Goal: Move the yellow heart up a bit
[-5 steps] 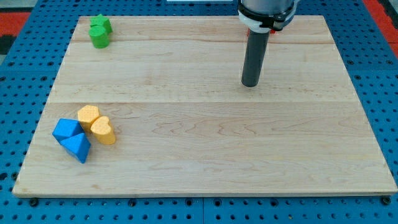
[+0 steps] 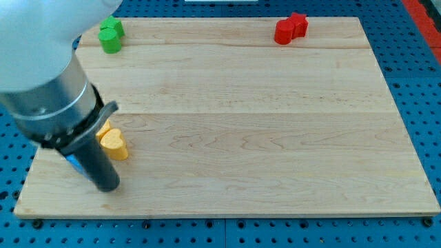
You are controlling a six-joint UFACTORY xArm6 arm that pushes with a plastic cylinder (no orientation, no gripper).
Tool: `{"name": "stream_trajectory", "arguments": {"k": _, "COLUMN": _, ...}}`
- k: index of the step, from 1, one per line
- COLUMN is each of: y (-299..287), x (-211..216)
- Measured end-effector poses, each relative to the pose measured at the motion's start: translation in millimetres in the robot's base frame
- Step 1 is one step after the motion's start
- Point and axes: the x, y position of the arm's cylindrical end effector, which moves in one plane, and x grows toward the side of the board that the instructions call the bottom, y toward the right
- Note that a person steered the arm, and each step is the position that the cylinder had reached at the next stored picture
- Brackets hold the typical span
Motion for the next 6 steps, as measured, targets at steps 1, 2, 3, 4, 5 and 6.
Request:
{"name": "stream_trajectory", "arguments": {"k": 1, "y": 0.0, "x": -26.6}}
{"name": "stream_trajectory", "arguments": {"k": 2, "y": 0.0, "x": -35.9}}
{"name": "stream_trajectory", "arguments": {"k": 3, "y": 0.0, "x": -44.5}}
{"name": "stream_trajectory", "arguments": {"k": 4, "y": 0.0, "x": -50.1}}
{"name": "stream_trajectory", "arguments": {"k": 5, "y": 0.0, "x": -52.5}}
{"name": "stream_trajectory", "arguments": {"k": 6, "y": 0.0, "x": -54.5}}
